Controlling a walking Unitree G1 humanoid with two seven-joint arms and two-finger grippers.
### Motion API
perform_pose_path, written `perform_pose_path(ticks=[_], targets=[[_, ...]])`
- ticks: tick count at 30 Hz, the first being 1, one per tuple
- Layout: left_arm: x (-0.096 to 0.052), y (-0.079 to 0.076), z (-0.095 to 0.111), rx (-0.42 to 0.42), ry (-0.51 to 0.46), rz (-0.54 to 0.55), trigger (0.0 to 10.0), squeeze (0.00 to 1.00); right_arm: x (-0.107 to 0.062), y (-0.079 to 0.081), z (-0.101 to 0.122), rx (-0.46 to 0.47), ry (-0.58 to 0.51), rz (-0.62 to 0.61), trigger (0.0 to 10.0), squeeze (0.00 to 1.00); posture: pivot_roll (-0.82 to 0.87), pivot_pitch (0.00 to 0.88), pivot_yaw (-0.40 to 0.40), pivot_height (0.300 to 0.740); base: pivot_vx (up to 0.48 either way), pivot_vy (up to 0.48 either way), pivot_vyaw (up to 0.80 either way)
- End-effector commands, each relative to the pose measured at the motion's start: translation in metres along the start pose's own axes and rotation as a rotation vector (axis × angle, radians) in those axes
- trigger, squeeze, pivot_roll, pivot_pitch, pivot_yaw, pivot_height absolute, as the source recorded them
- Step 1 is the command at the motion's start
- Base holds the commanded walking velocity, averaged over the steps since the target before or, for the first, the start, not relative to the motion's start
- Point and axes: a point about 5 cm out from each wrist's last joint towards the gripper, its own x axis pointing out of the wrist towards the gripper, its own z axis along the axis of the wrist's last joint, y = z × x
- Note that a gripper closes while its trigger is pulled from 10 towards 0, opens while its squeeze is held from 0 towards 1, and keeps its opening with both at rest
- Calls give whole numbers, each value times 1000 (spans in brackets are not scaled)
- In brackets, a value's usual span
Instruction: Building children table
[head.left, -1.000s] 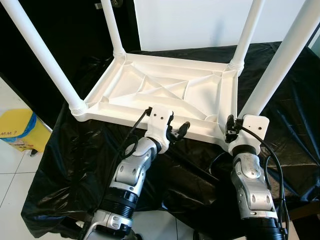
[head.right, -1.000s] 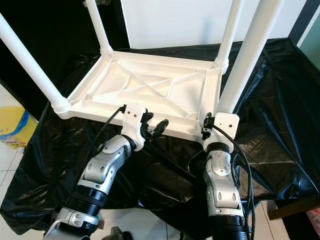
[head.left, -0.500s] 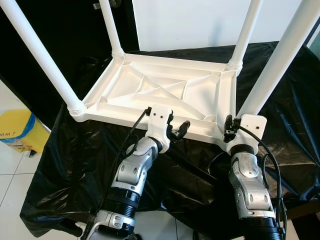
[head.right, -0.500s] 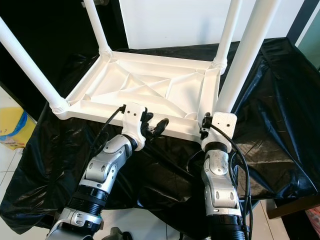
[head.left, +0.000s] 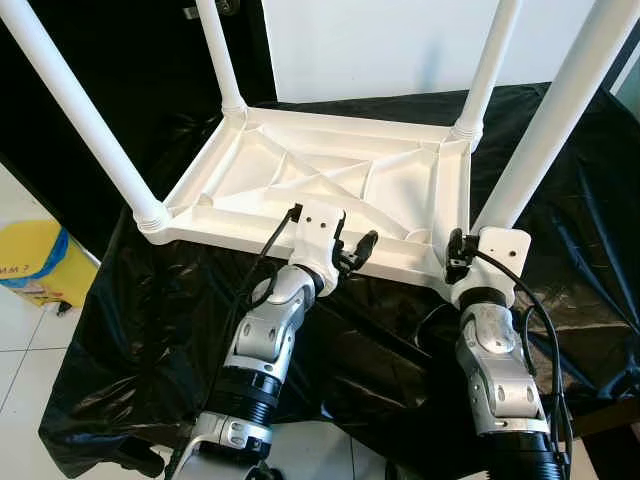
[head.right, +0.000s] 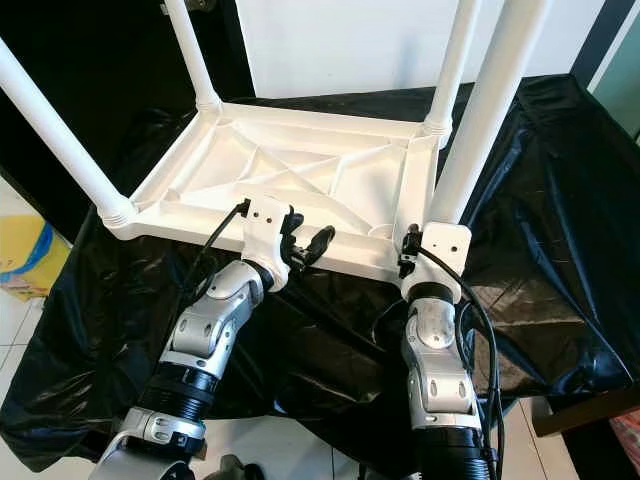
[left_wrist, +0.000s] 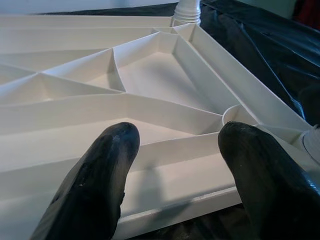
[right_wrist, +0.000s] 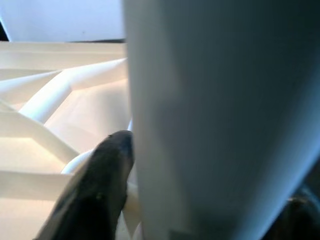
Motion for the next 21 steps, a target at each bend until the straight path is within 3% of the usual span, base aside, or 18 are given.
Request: perform_pose_path(ticks=[1, 3, 6, 7, 8, 13, 17, 21], targets=[[0, 12, 0, -27, 4, 198, 10000, 0, -1, 5, -5, 9, 23, 32, 10000, 1000, -166, 92, 60, 740, 0, 0, 0], [2, 16, 2, -97, 7, 210, 10000, 0, 2, 2, 1, 17, -7, 61, 10000, 1000, -174, 87, 62, 740, 0, 0, 0], [2, 20, 1, -126, 24, 214, 10000, 0, 1, -1, 3, 23, -25, 108, 10000, 1000, -178, 76, 66, 740, 0, 0, 0], [1, 22, 0, -135, 31, 212, 10000, 0, -1, -2, 3, 27, -33, 129, 10000, 596, -178, 76, 67, 740, 0, 0, 0], [0, 23, 0, -135, 26, 194, 10000, 0, -3, -5, 4, 32, -45, 157, 10000, 0, -180, 74, 69, 740, 0, 0, 0], [-5, 26, 3, -117, 0, 152, 10000, 0, -9, -12, 6, 32, -65, 195, 10000, 0, -177, 75, 71, 740, 0, 0, 0], [-11, 26, 8, 18, -36, 101, 10000, 0, -18, -17, 6, 38, -85, 271, 10000, 0, -178, 78, 85, 740, 0, 0, 0], [-13, 19, 8, 75, -55, 16, 10000, 0, -22, -21, 6, 35, -84, 333, 10000, 0, -189, 83, 101, 740, 0, 0, 0]])
